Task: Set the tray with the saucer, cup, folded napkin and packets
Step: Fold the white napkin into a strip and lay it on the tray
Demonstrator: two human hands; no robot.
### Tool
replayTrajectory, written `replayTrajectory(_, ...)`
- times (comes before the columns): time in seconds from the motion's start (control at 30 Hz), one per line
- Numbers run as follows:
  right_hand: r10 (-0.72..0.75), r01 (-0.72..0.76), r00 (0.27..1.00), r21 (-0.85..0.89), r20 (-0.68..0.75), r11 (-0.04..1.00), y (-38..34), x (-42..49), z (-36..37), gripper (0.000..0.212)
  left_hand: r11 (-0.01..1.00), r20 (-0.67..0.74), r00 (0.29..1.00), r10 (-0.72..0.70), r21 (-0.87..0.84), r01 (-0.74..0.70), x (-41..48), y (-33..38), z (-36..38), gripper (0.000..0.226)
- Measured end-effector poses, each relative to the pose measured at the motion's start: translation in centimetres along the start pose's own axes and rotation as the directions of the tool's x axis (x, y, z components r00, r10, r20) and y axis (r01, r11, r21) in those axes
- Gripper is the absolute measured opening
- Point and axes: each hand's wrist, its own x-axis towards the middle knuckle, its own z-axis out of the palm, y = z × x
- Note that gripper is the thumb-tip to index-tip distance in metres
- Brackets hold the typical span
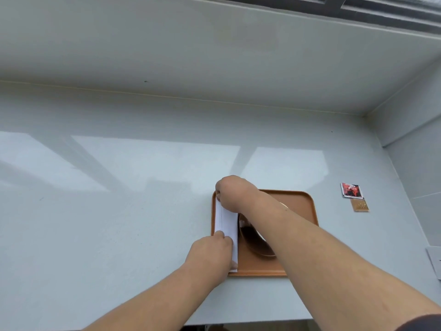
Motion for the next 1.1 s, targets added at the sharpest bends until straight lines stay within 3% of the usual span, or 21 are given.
replayTrajectory(0.3,-0.014,0.014,1.0,-0.017,0.011,1.0,-0.1,-0.3,-0.5,0.024,1.0,0.013,1.0,-0.013,-0.014,0.013,-0.1,0.1,-0.1,0.047)
replayTrajectory(0.73,-0.117,0.118,0.993,-0.052,0.016,0.992,1.1,1.3,-0.2,0.018,0.988,0.045,0.987,-0.154,0.002,0.154,0.5,1.8,-0.3,0.042)
replayTrajectory(1.1,-0.121,0.121,0.992,-0.01,-0.035,0.993,0.8,1.2,0.4,0.029,0.984,-0.048,0.983,-0.178,0.021,0.179,-0.6,1.5,0.6,0.04)
